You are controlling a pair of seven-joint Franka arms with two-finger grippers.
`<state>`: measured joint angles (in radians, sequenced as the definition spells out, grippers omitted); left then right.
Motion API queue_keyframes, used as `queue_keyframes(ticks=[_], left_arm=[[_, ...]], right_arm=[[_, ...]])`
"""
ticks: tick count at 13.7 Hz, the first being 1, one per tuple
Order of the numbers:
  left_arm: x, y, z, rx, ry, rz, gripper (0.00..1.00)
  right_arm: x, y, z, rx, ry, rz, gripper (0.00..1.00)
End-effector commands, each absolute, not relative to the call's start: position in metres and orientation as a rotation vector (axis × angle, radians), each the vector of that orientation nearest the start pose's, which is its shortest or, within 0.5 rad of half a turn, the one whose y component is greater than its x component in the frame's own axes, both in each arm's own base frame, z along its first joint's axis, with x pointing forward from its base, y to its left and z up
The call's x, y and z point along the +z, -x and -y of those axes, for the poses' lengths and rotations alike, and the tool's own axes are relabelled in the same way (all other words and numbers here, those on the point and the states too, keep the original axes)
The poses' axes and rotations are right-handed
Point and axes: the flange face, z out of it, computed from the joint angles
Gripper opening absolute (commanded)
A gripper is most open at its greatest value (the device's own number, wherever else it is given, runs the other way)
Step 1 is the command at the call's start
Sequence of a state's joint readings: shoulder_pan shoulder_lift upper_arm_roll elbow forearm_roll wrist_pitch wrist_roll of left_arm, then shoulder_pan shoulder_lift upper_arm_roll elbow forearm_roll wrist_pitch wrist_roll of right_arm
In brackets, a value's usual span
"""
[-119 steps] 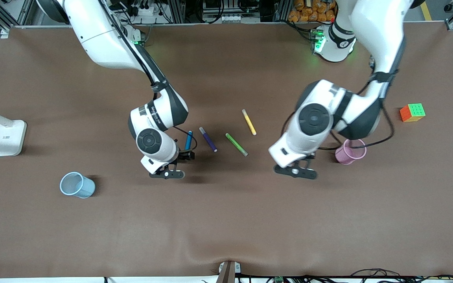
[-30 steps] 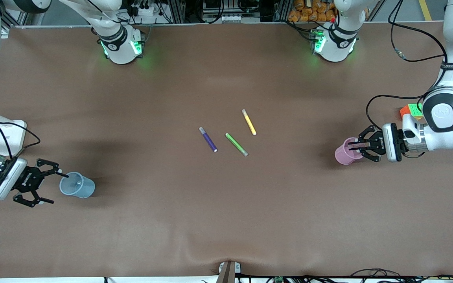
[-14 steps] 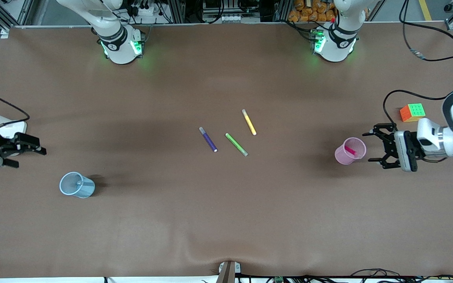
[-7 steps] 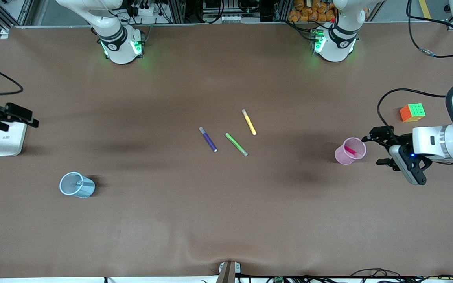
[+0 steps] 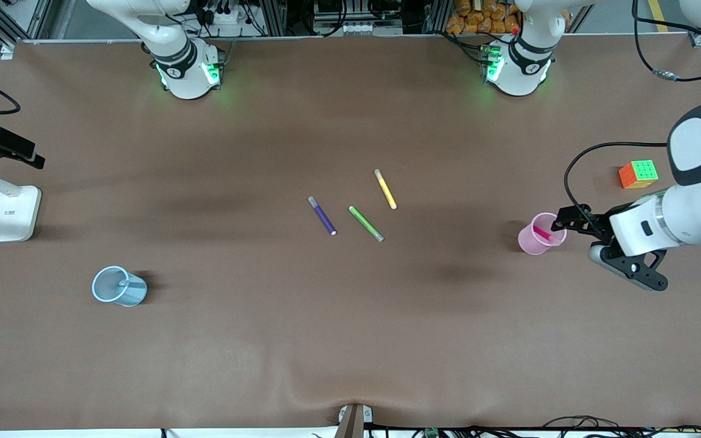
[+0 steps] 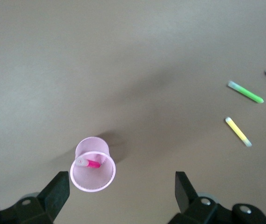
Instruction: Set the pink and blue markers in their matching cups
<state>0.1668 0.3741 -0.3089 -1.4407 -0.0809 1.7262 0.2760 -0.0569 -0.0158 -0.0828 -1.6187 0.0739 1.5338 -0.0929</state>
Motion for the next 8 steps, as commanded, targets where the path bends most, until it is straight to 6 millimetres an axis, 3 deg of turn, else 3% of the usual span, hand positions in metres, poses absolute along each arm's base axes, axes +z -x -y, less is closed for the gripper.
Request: queue_keyframes(ticks=[1, 3, 5, 8], left_arm=[[0.531, -0.639, 0.061, 0.037, 3.224, -0.526, 1.00], [0.540, -0.632, 0.049, 0.078, 3.172, -0.470, 1.00], [0.569, -0.623, 0.025, 0.026, 3.145, -0.294, 1.00], [0.581, -0.616, 0.020, 0.014, 3.142, -0.144, 1.00]], right_arm=[[0.611, -0.529, 0.071, 0.125, 3.076, -0.102, 1.00], [0.620, -0.526, 0.070, 0.150, 3.080, -0.088, 1.00], [0.619, -0.522, 0.062, 0.206, 3.074, -0.056, 1.00], [0.636, -0.526, 0.054, 0.149, 3.107, -0.049, 1.00]])
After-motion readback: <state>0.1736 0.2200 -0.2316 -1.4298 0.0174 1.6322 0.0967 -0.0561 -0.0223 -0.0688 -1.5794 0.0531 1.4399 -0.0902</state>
